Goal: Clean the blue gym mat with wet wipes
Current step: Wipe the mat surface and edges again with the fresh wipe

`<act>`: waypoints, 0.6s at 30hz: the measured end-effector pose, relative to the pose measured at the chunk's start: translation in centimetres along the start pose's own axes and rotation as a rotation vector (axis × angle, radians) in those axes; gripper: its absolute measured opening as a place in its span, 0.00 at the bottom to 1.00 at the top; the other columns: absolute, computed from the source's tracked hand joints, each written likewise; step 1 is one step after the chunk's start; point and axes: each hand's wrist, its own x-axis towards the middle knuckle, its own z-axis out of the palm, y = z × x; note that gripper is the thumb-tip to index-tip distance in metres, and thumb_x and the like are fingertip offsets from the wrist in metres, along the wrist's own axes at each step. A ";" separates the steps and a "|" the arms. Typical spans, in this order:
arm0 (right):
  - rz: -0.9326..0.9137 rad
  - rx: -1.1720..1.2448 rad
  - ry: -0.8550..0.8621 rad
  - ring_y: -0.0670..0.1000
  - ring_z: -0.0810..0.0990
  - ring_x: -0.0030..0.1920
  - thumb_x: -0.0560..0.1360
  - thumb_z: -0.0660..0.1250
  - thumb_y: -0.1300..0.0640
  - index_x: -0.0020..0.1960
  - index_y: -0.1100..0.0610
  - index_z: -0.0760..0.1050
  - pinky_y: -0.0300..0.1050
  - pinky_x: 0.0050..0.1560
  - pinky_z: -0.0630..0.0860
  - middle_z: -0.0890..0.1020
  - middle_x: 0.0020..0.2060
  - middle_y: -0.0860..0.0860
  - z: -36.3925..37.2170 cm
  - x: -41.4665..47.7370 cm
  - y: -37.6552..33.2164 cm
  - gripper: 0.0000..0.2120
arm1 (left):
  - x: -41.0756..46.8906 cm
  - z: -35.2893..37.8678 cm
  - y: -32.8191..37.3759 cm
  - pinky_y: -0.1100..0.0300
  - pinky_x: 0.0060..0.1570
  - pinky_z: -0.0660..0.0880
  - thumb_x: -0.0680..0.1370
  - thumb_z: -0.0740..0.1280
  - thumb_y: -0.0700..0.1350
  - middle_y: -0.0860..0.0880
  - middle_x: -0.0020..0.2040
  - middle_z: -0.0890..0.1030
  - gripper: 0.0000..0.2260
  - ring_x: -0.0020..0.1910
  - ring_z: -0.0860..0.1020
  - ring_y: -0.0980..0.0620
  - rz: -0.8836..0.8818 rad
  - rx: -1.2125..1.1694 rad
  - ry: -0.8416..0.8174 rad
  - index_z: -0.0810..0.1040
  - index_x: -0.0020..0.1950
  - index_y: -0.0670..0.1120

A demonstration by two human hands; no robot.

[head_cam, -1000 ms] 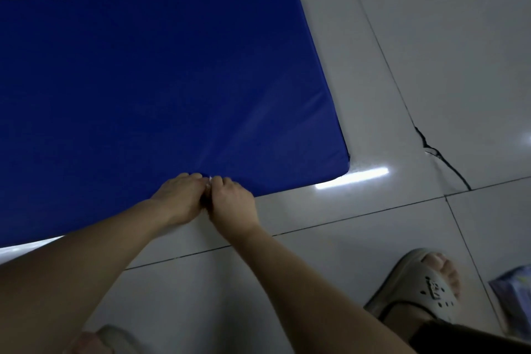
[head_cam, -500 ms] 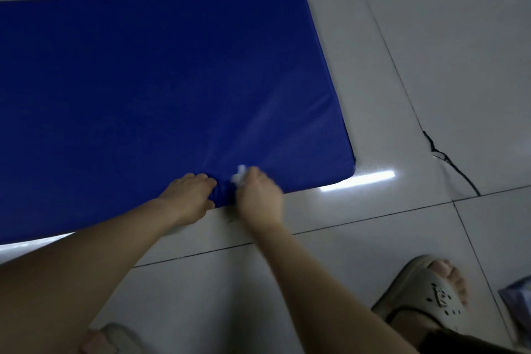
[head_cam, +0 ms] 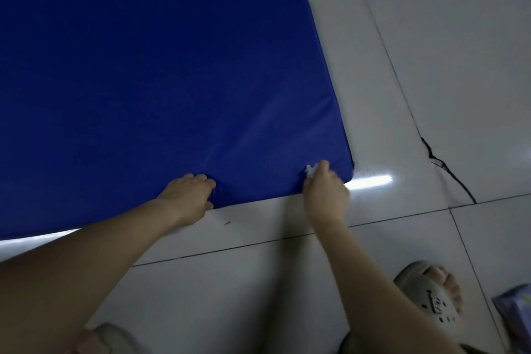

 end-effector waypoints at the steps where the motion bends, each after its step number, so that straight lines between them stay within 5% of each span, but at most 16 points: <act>1: -0.042 0.039 -0.024 0.55 0.82 0.43 0.82 0.61 0.53 0.56 0.55 0.67 0.45 0.37 0.72 0.82 0.48 0.54 0.8 -1.0 -1.8 0.07 | -0.1 -0.1 0.0 0.59 0.48 0.65 0.82 0.63 0.51 0.55 0.46 0.69 0.07 0.50 0.69 0.53 -0.002 0.000 -0.003 0.66 0.48 0.54; 7: -0.378 0.206 -0.285 0.53 0.73 0.34 0.78 0.59 0.58 0.52 0.55 0.69 0.48 0.34 0.70 0.80 0.42 0.54 3.1 -5.9 -10.5 0.03 | -0.2 -0.5 0.5 0.57 0.47 0.65 0.81 0.65 0.52 0.55 0.46 0.68 0.11 0.49 0.69 0.52 -0.029 0.014 0.009 0.63 0.44 0.56; 10: -0.518 0.210 -0.244 0.51 0.73 0.32 0.81 0.59 0.54 0.49 0.54 0.72 0.49 0.33 0.75 0.77 0.38 0.51 2.2 -5.4 -10.0 0.06 | -0.1 -0.7 0.6 0.57 0.47 0.66 0.81 0.66 0.52 0.55 0.48 0.69 0.10 0.50 0.69 0.52 -0.044 0.026 0.001 0.65 0.46 0.55; 13: -0.514 0.286 -0.180 0.51 0.73 0.34 0.82 0.61 0.51 0.49 0.56 0.78 0.49 0.33 0.75 0.73 0.42 0.51 1.6 -4.5 -8.2 0.11 | -0.1 -0.7 0.7 0.58 0.49 0.66 0.81 0.65 0.52 0.55 0.49 0.69 0.08 0.50 0.69 0.53 -0.055 0.039 -0.023 0.65 0.49 0.55; 18: -0.465 0.240 -0.274 0.54 0.76 0.42 0.79 0.66 0.62 0.61 0.59 0.72 0.49 0.43 0.77 0.73 0.53 0.54 2.4 -5.3 -9.0 0.12 | 0.2 -2.2 1.8 0.56 0.49 0.72 0.81 0.65 0.52 0.52 0.50 0.75 0.06 0.49 0.74 0.51 -0.078 0.092 -0.107 0.71 0.53 0.52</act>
